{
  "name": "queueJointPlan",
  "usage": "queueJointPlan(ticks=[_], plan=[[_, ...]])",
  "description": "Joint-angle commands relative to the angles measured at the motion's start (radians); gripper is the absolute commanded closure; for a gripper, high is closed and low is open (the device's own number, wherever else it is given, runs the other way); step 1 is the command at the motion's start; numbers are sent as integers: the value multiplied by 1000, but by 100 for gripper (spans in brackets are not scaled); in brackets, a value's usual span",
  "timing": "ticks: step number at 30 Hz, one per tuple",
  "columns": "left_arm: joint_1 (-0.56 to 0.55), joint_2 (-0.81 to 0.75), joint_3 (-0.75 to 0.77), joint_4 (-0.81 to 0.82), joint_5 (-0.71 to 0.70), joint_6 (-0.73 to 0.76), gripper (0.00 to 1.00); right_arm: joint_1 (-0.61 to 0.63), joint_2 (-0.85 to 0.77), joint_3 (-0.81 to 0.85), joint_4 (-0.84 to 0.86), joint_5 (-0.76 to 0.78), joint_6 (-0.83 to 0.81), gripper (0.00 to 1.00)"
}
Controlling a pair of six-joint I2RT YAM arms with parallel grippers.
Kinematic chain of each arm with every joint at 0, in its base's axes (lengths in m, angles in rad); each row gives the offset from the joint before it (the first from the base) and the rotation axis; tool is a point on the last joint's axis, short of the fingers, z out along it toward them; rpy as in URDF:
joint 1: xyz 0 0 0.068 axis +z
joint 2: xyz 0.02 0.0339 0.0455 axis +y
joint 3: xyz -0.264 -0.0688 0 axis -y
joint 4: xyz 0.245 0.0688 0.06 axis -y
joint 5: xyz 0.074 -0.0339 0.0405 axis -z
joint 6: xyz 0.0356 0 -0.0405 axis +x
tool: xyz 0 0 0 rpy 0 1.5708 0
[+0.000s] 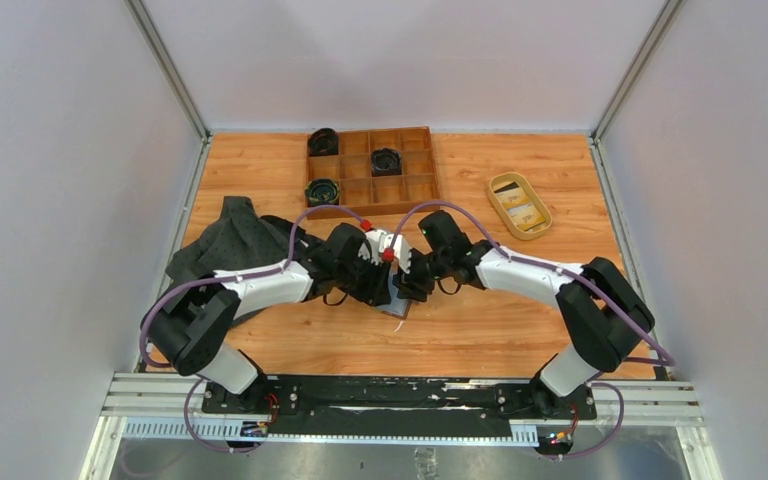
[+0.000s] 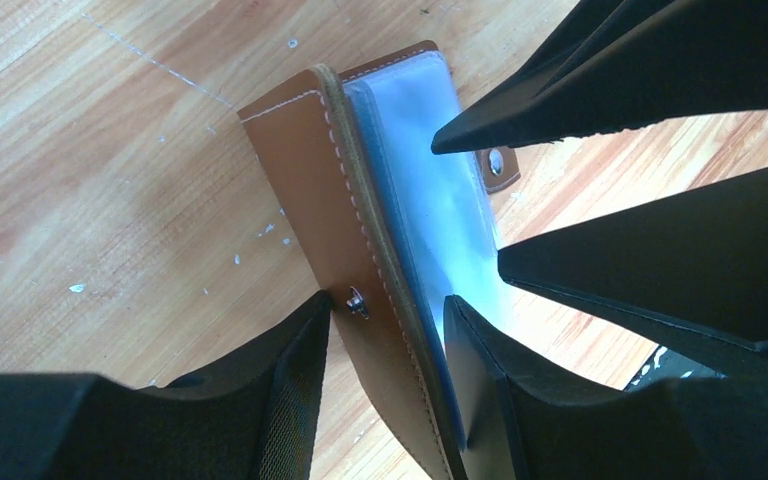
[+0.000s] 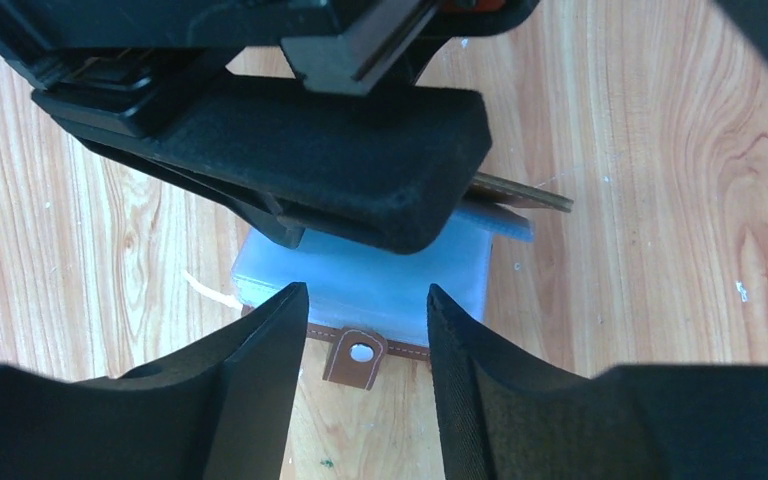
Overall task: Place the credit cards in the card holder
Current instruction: Open the card holder at the center of the board.
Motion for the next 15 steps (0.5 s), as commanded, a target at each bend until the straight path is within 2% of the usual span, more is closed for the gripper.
queueJointPlan(ticks=[1, 9, 15], plan=[[-6, 16, -4, 20, 46, 24, 53, -19, 34, 38, -49, -11, 35, 48], [0, 19, -3, 19, 56, 29, 56, -33, 67, 66, -88, -23, 60, 38], [6, 38, 9, 16, 79, 45, 57, -55, 70, 73, -92, -54, 77, 37]])
